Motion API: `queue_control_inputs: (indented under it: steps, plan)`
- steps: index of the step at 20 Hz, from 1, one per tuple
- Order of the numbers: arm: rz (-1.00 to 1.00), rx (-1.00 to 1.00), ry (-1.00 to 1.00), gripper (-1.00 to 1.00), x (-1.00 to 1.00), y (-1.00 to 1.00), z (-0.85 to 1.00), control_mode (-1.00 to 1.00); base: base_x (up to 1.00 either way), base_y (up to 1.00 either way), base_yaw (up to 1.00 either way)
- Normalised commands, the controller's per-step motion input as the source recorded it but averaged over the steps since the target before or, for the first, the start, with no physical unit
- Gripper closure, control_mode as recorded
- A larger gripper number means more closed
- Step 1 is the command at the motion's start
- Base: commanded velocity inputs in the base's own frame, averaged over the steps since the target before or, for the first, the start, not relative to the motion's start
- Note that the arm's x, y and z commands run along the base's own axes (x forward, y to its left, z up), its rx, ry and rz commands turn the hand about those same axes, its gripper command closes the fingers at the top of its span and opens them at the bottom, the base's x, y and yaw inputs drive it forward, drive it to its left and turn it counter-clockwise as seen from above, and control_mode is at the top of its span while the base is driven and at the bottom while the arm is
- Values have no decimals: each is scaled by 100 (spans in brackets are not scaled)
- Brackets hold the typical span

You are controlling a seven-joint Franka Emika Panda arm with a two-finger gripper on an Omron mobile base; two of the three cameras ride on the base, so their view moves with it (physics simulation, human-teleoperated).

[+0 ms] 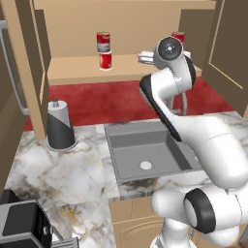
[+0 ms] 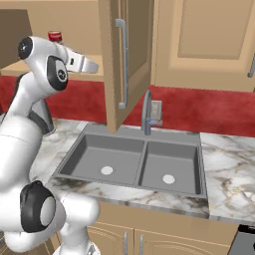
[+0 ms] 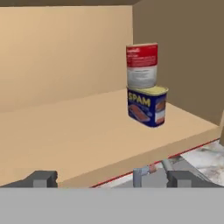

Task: Stack two cans on top of the other two cans in the cabinet.

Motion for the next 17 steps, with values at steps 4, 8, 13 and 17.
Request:
queue_control_inputs:
  steps: [4,8,13,17]
  plan:
    - [29,0,0,-100,-73,49,-5,-100,0,0,0]
    - [27,0,0,-100,-73,49,-10,-100,0,0,0]
    - [8,11,0,-100,-74,41,-16,-100,0,0,0]
    - [3,9,1,-100,-77,34,-19,-100,0,0,0]
